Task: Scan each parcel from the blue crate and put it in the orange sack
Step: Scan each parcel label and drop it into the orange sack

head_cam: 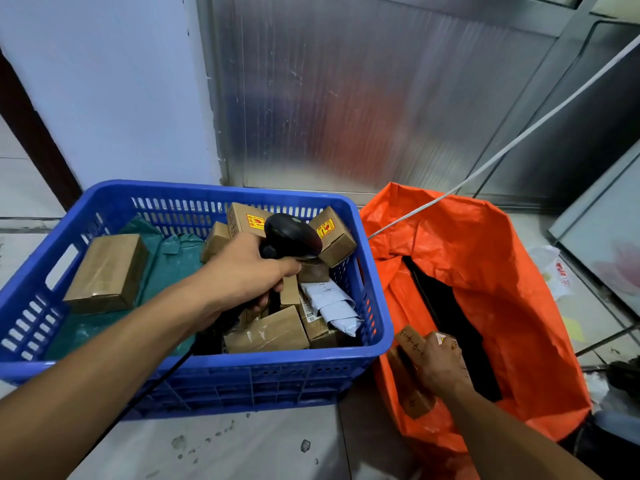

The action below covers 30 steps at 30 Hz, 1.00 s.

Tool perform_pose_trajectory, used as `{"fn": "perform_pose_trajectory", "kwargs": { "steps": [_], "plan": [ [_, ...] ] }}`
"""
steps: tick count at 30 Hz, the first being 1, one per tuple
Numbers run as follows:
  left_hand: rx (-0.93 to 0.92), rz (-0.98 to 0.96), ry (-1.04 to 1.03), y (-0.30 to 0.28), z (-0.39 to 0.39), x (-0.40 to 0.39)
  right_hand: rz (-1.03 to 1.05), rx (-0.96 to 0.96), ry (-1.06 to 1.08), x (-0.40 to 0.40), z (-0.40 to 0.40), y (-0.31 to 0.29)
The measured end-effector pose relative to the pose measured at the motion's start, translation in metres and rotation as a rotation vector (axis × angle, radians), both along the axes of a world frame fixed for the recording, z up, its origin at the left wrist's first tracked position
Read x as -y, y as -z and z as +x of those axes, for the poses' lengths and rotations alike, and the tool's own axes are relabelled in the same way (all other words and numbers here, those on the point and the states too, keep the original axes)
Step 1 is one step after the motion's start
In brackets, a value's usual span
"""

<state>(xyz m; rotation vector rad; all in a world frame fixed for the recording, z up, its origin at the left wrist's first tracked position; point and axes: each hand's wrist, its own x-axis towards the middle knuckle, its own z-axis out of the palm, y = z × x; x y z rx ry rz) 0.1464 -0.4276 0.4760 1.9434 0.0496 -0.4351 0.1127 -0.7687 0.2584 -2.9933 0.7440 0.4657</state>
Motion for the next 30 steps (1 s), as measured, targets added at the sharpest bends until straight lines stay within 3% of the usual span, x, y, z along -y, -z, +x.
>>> {"fn": "perform_pose_trajectory", "kwargs": {
  "steps": [7,13,16,19,23,26,30],
  "plan": [
    [-0.002,0.001,-0.013,0.0,0.0,-0.003,0.135,0.19,0.09,-0.019,0.015,-0.008],
    [0.009,-0.011,-0.021,0.0,0.0,-0.005,0.288,0.779,0.153,-0.061,0.052,-0.05],
    [0.001,-0.017,-0.027,0.001,0.001,-0.007,0.291,0.98,0.051,-0.086,0.068,-0.066],
    [-0.006,-0.013,-0.043,0.002,0.003,-0.008,0.199,0.95,-0.133,-0.105,0.082,-0.07],
    [-0.001,-0.024,-0.077,0.003,0.006,-0.012,0.08,0.73,-0.281,-0.122,0.102,-0.07],
    [0.013,-0.022,-0.091,0.001,0.006,-0.015,0.029,0.584,-0.277,-0.133,0.115,-0.071],
    [0.015,-0.023,-0.101,0.001,0.007,-0.019,-0.043,0.537,-0.296,-0.147,0.134,-0.066]
  ]
}}
